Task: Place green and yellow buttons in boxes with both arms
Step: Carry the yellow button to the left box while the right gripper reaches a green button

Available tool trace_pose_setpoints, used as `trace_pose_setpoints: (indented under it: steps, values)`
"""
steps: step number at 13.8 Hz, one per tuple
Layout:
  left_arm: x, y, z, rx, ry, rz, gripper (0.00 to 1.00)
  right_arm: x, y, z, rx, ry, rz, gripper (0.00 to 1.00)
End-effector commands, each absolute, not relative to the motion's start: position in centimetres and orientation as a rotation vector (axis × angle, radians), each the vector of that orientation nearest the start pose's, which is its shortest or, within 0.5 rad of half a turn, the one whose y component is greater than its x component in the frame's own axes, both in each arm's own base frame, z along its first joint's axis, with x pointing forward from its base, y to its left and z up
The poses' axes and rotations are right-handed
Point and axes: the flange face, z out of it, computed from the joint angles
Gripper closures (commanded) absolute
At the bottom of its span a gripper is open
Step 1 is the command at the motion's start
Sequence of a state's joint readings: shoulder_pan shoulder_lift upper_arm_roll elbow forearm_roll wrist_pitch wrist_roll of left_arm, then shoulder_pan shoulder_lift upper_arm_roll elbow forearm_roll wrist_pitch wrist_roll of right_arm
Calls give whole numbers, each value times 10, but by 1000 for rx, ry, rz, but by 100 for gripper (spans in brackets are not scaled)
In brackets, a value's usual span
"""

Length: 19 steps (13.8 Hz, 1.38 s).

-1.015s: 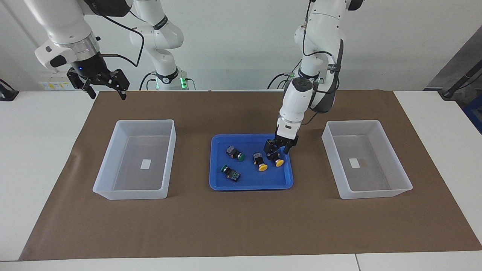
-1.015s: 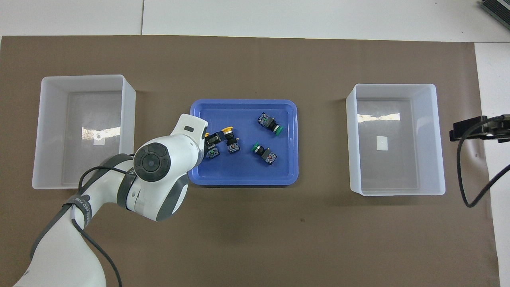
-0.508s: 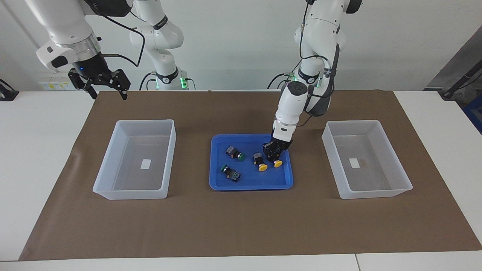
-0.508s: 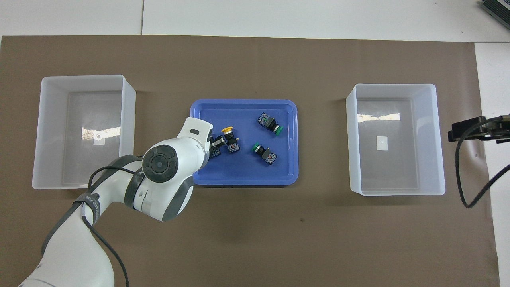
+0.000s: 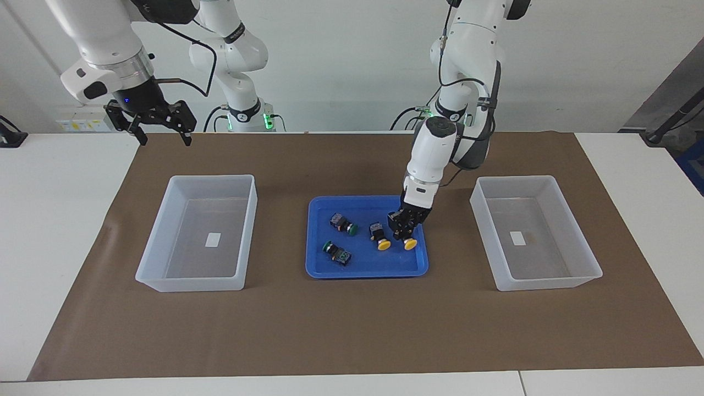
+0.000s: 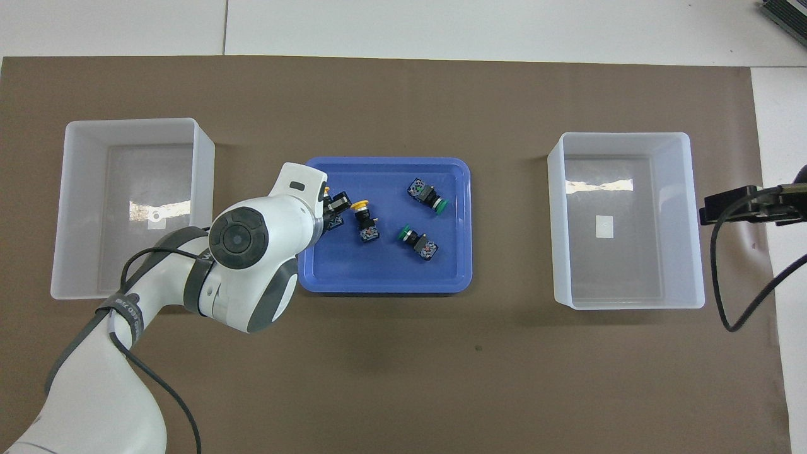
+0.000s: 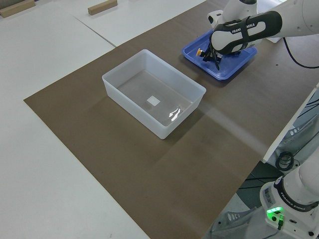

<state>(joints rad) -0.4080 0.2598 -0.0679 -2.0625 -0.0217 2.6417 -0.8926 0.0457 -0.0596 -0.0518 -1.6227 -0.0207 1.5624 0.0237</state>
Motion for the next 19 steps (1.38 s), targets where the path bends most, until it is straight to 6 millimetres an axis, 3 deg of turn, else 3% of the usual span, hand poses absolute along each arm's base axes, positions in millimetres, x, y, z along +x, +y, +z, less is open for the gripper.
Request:
trace_pose_setpoints:
  steps: [1,3,6,8,10,16,19]
  values:
    - [584,-251,394,-3225,-771,-369,100,527,-8,633,-3144,29,-24,0]
    - [600,-231,423,-3211,-689,-318,100,528,-4,630,-3143,17,-19,0]
    - [611,-185,461,-3193,-526,-230,100,535,40,609,-3091,-93,-68,0]
    - [617,-156,478,-3207,-409,-139,100,542,89,576,-3028,-181,-162,0]
    - [619,-131,487,-3230,-260,-82,100,546,138,550,-3014,-290,-145,0]
    - [623,-62,488,-3225,19,-67,100,545,265,458,-2994,-524,-82,0]
    - [613,-30,473,-3213,160,-50,100,539,296,419,-2979,-603,-113,0]
